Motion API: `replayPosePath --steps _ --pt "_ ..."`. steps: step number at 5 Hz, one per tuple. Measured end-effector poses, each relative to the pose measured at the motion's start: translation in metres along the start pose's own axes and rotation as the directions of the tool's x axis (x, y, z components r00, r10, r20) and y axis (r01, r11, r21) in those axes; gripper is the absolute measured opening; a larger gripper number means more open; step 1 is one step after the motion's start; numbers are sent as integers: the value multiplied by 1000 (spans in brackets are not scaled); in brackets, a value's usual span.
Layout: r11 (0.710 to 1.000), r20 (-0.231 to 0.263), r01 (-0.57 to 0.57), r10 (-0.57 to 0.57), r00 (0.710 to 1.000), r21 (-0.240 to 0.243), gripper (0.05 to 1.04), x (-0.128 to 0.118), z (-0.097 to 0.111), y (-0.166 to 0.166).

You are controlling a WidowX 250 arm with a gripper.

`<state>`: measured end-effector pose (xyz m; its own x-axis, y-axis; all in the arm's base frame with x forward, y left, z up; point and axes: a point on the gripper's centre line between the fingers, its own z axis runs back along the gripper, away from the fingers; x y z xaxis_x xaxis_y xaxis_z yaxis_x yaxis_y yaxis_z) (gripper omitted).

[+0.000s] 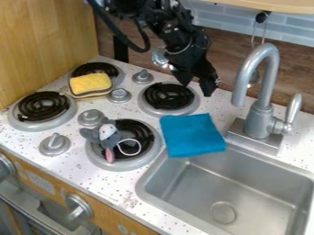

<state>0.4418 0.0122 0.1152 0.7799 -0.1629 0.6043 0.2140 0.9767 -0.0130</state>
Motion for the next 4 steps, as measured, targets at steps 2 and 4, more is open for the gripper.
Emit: replayPosePath --steps 2,4 --pt "998 -70 -62 63 995 29 1001 -32 -9 8" --pt "991 3 -82 83 997 102 1001 -29 21 15"
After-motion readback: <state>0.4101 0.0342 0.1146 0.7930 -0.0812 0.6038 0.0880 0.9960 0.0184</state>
